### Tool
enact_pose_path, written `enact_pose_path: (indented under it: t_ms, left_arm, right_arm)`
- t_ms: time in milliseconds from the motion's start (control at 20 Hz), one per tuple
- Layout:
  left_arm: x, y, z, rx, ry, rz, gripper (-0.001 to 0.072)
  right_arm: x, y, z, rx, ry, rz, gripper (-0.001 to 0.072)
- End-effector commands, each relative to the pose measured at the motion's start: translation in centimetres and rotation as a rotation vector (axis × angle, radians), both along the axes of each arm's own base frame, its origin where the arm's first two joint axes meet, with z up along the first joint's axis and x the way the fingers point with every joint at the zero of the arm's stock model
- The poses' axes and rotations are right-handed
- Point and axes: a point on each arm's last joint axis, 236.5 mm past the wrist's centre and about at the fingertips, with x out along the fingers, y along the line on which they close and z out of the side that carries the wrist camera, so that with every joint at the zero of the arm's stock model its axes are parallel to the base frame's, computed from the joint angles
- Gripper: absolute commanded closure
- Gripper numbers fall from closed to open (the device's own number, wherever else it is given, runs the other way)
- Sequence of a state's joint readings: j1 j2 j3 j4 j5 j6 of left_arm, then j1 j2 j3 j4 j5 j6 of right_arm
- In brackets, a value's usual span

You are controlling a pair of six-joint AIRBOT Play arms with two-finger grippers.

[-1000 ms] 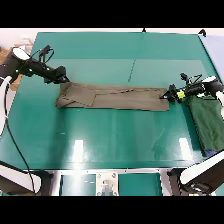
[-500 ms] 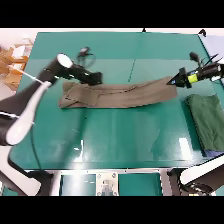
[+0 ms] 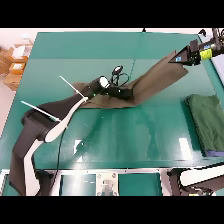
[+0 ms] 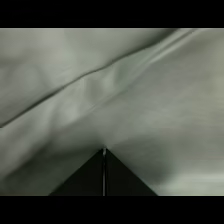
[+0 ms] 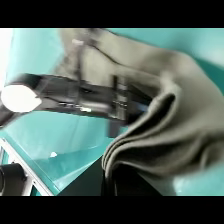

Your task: Fold the shirts.

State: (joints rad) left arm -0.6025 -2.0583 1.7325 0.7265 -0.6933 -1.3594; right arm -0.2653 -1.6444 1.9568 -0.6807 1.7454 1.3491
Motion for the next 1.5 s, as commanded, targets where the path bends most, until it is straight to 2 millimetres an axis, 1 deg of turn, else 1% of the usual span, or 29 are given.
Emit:
enact_pose_path:
  t_ms: [0,100,200,250,300,350,400,450,550,600,650,700,750,800,850,900,950,1000,1050,1100,1150,1200,1250,1300,1350,1400,1450]
  left_arm:
    - [-0.6,-2.2,-0.4,-0.063,0.06,-0.005,0.0676]
    - [0.1,-1.9,1.1,-0.078,0.047,-0.013,0.0676]
    - [0.6,-0.8,3.4,-0.093,0.059,-0.059,0.0676]
    - [0.7,0.4,4.7,-0.097,0.073,-0.092,0.0676]
    - [0.6,2.1,6.3,-0.093,0.091,-0.145,0.0676]
    - [0.6,4.3,7.6,-0.071,0.105,-0.19,0.0676]
    - [0.7,7.3,8.6,-0.03,0.123,-0.222,0.0676]
    - [0.9,10.5,9.2,0.017,0.156,-0.217,0.0676]
    - [1.5,18.3,9.7,0.146,0.205,-0.17,0.0677]
    - [1.7,22.3,9.1,0.231,0.238,-0.125,0.0677]
    - [2.0,26.8,8.5,0.34,0.256,-0.075,0.0676]
    - [2.4,30.8,8.0,0.445,0.262,-0.024,0.0677]
    - [2.6,34.9,7.8,0.551,0.268,0.032,0.0677]
    - [2.7,38.0,7.8,0.624,0.271,0.078,0.0677]
    - [2.9,40.4,7.8,0.674,0.274,0.117,0.0677]
    - [2.9,41.9,7.8,0.689,0.284,0.142,0.0677]
    - [2.9,42.8,7.7,0.686,0.293,0.159,0.0676]
    - [2.9,43.5,7.6,0.683,0.298,0.173,0.0676]
    - [3.0,44.0,7.5,0.682,0.299,0.181,0.0677]
    - [2.8,44.1,7.4,0.682,0.306,0.178,0.0677]
    - [2.6,44.1,7.2,0.69,0.308,0.159,0.0676]
    - [2.3,44.1,7.2,0.693,0.315,0.141,0.0676]
    - [2.0,44.1,7.2,0.697,0.319,0.124,0.0676]
    - [1.8,44.2,7.2,0.7,0.319,0.112,0.0676]
    - [1.9,44.2,7.2,0.701,0.318,0.111,0.0676]
    - [1.9,44.2,7.2,0.701,0.318,0.11,0.0676]
    - [1.9,44.2,7.2,0.701,0.318,0.111,0.0677]
  right_arm:
    - [-0.5,1.6,1.7,0.006,-0.035,0.033,0.07]
    - [-0.5,1.7,1.7,0.006,-0.034,0.034,0.07]
    - [-0.6,2.0,1.8,0.013,-0.017,0.026,0.07]
    - [-0.7,2.5,1.8,0.016,-0.011,0.031,0.07]
    - [-0.7,3.1,1.8,0.019,-0.005,0.036,0.0699]
    - [-0.6,4.0,1.9,0.023,-0.008,0.043,0.0699]
    - [-0.4,5.3,2.0,0.03,-0.012,0.045,0.0699]
    - [-0.2,6.8,2.2,0.04,-0.015,0.044,0.0699]
    - [0.6,11.1,2.8,0.068,-0.059,0.054,0.0699]
    - [1.0,13.9,3.0,0.084,-0.089,0.065,0.0699]
    - [1.2,16.7,2.8,0.099,-0.105,0.08,0.0699]
    - [1.2,19.9,2.3,0.112,-0.121,0.102,0.0699]
    - [1.2,23.0,1.4,0.123,-0.127,0.119,0.0699]
    - [1.4,26.4,0.0,0.135,-0.128,0.127,0.0699]
    - [1.5,29.9,-1.8,0.151,-0.126,0.131,0.0699]
    - [1.8,33.2,-3.7,0.165,-0.131,0.122,0.0699]
    - [2.1,36.4,-5.9,0.179,-0.139,0.102,0.0699]
    - [2.4,39.6,-8.6,0.189,-0.151,0.07,0.0699]
    - [2.6,42.2,-11.4,0.191,-0.161,0.039,0.0675]
    - [2.3,44.5,-14.7,0.183,-0.159,0.018,0.0465]
    - [1.6,45.9,-17.7,0.167,-0.145,0.016,0.0214]
    - [1.0,46.3,-19.8,0.144,-0.12,0.031,0.0191]
    - [0.5,45.7,-20.8,0.118,-0.087,0.06,0.0191]
    - [0.8,44.2,-21.1,0.091,-0.066,0.081,0.0195]
    - [1.9,41.7,-20.6,0.072,-0.043,0.085,0.0223]
    - [3.1,39.0,-19.7,0.057,-0.025,0.081,0.0223]
    - [4.5,35.6,-18.5,0.045,-0.005,0.07,0.0222]
